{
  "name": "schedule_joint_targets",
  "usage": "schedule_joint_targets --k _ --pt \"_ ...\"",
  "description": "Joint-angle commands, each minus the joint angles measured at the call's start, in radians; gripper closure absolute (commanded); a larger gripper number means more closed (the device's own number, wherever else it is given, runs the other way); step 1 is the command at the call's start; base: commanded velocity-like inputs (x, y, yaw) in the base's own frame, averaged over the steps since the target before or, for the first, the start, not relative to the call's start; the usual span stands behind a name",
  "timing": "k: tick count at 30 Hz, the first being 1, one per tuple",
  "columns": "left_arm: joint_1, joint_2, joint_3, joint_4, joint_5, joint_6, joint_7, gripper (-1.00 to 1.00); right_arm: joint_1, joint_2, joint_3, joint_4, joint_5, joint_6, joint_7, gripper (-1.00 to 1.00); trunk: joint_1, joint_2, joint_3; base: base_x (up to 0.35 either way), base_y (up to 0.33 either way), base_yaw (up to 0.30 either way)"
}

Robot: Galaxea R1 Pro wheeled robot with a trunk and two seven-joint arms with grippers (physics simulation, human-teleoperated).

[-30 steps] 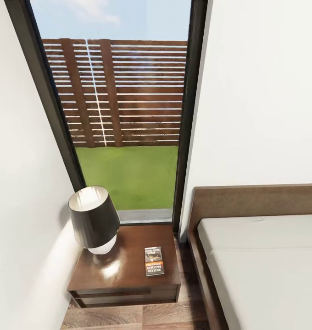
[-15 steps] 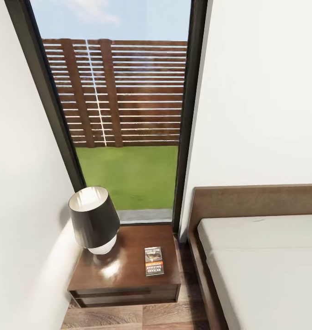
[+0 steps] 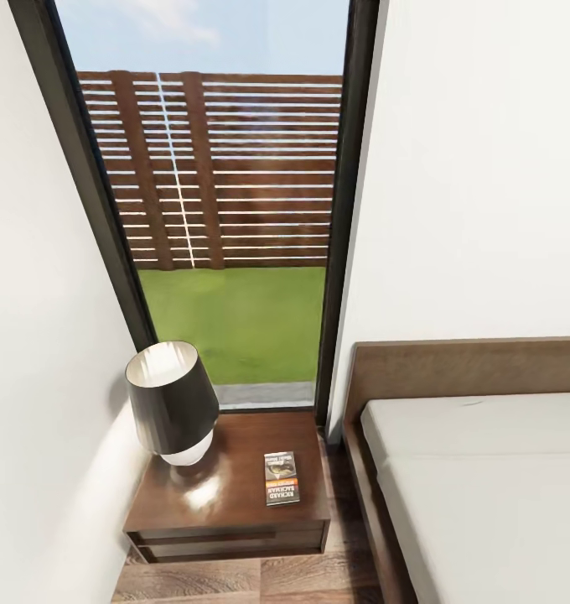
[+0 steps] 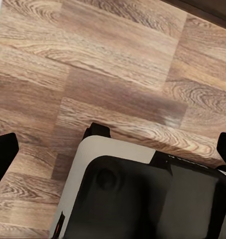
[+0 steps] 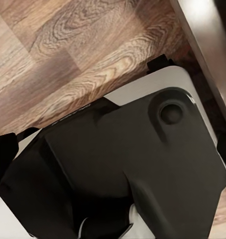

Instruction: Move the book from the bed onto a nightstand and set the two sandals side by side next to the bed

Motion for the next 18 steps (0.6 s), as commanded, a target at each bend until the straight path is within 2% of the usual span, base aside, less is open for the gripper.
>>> schedule_joint_targets --k 1,10,18 --pt "-0.001 -0.001 -0.008 0.001 0.007 -0.004 0.005 -1.0 -0.002 0.001 0.009 0.003 -0.009 0.001 0.006 -1.0 0.0 -0.002 -0.002 0.0 0.0 0.0" --pt "-0.001 -0.027 -0.008 0.001 0.01 -0.003 0.088 -1.0 -0.002 0.004 0.008 0.003 -0.01 0.001 0.005 -1.0 0.0 -0.002 -0.002 0.0 0.0 0.0" --pt "-0.001 -0.051 -0.008 0.001 0.01 -0.001 0.106 -1.0 -0.001 0.004 0.008 0.003 -0.01 0.001 0.005 -1.0 0.0 -0.002 -0.002 0.0 0.0 0.0"
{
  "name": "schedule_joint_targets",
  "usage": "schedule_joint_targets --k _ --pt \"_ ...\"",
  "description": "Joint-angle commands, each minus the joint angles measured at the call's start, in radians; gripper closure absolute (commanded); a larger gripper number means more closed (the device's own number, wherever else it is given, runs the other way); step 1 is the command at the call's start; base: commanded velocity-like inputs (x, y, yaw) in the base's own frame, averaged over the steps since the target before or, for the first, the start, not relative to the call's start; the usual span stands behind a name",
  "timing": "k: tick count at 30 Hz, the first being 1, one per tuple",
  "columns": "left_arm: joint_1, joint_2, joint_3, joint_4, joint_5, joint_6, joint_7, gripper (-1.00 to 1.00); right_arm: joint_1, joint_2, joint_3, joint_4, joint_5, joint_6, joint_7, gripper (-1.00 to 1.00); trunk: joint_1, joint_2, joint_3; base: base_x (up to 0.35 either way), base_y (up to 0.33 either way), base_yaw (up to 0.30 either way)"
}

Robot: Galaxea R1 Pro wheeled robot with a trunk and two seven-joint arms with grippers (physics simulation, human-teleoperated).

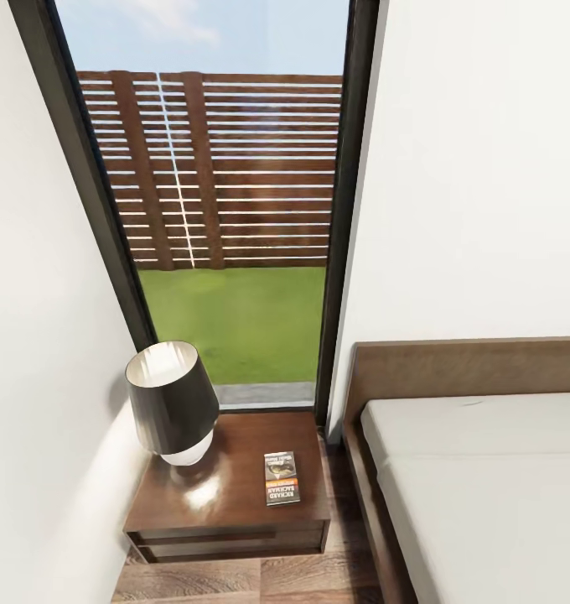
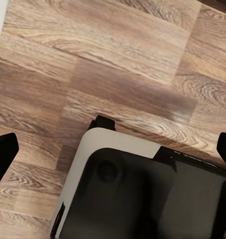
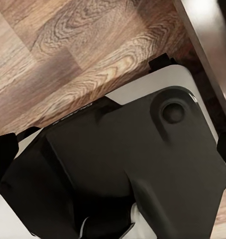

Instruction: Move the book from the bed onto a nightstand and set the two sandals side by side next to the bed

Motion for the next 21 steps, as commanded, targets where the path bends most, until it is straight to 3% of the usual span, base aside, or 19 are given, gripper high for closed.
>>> schedule_joint_targets --k 1,21 --pt "-0.001 -0.002 -0.008 0.002 0.008 -0.003 -0.003 -1.0 -0.002 0.0 0.009 0.003 -0.008 0.001 0.006 -1.0 0.0 -0.001 -0.002 0.0 0.0 0.0" --pt "-0.001 -0.011 -0.008 0.002 0.008 -0.003 0.0 -1.0 -0.002 0.0 0.008 0.003 -0.008 0.001 0.006 -1.0 0.0 -0.001 -0.002 0.0 0.0 0.0"
